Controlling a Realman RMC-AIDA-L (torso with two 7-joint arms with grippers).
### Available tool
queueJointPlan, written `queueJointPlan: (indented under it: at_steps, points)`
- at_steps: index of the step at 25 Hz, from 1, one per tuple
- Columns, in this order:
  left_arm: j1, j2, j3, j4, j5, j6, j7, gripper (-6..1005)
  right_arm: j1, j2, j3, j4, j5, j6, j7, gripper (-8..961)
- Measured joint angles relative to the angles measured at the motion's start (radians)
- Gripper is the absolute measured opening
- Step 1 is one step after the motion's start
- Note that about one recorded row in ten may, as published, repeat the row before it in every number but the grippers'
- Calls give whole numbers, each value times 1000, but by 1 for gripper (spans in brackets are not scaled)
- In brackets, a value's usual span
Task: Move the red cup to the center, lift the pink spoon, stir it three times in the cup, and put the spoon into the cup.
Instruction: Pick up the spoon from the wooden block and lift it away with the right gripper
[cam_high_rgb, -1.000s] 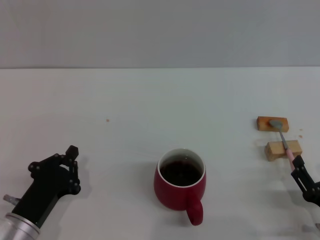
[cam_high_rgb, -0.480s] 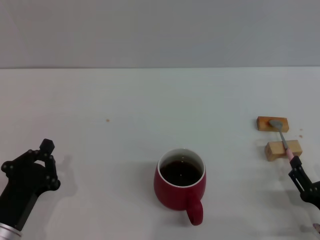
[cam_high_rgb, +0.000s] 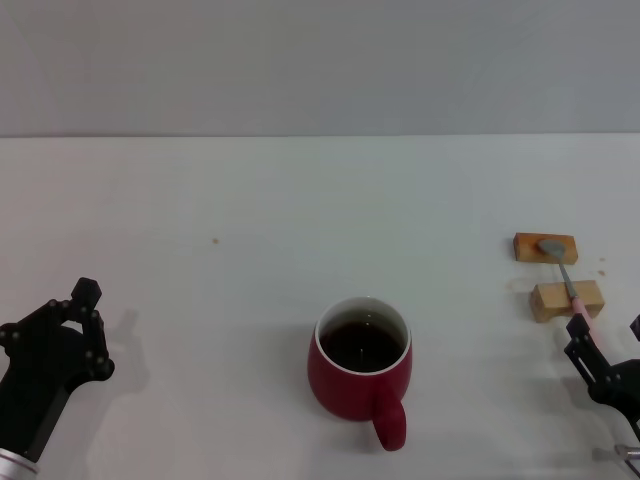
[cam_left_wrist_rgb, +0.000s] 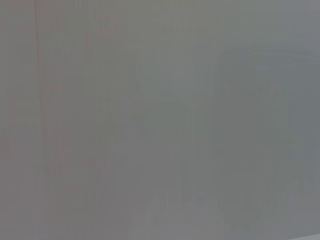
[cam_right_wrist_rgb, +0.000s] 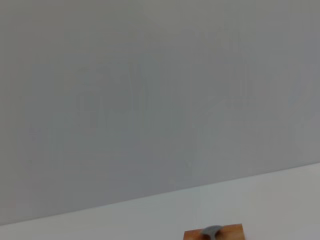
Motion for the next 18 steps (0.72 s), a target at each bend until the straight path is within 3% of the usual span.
queueJointPlan:
  at_steps: [18]
  points:
    - [0, 0, 1, 2, 1, -5, -1, 0, 4, 0, 0, 1, 0, 19, 0, 817]
